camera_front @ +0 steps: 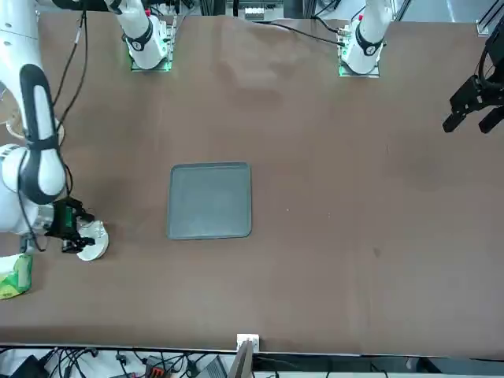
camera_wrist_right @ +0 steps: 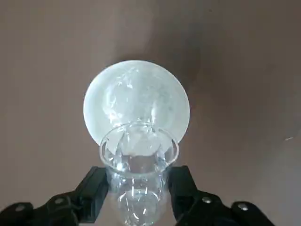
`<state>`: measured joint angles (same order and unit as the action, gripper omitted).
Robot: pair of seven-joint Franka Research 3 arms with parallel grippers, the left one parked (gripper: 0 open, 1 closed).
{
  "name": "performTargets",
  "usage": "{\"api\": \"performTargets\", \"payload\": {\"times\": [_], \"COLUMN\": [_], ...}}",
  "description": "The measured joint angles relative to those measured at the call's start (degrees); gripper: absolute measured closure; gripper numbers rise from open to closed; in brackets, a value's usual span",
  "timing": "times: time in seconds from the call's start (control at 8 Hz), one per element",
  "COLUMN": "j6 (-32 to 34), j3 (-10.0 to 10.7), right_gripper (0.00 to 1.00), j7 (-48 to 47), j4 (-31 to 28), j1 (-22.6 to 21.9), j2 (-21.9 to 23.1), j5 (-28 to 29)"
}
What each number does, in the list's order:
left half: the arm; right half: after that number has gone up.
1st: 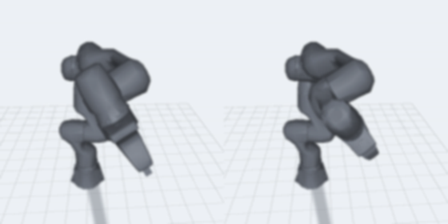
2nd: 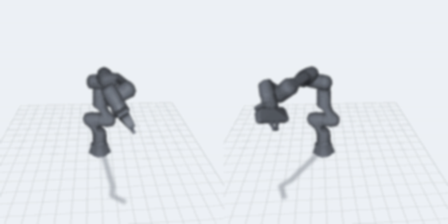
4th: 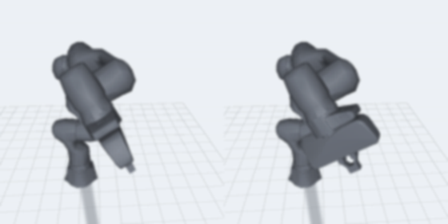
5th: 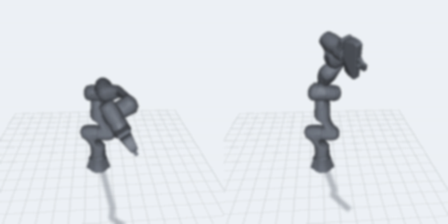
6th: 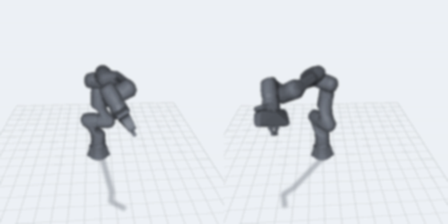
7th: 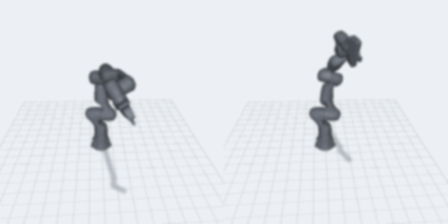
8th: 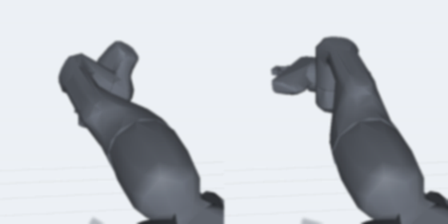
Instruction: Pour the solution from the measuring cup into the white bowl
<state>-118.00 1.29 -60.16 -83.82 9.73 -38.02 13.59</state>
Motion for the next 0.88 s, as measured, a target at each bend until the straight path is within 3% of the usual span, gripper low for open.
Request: {"api": "performTargets", "payload": {"times": [0.5, 0.88], "j6": [-0.5, -0.8], "j3": [0.0, 0.1], "right_gripper": [0.26, 0.26], "j7": [0.3, 3.3], "j4": [0.1, 0.1], "j1": [1.2, 3.9], "j2": [-0.2, -0.5], "j5": [6.8, 15.6]}}
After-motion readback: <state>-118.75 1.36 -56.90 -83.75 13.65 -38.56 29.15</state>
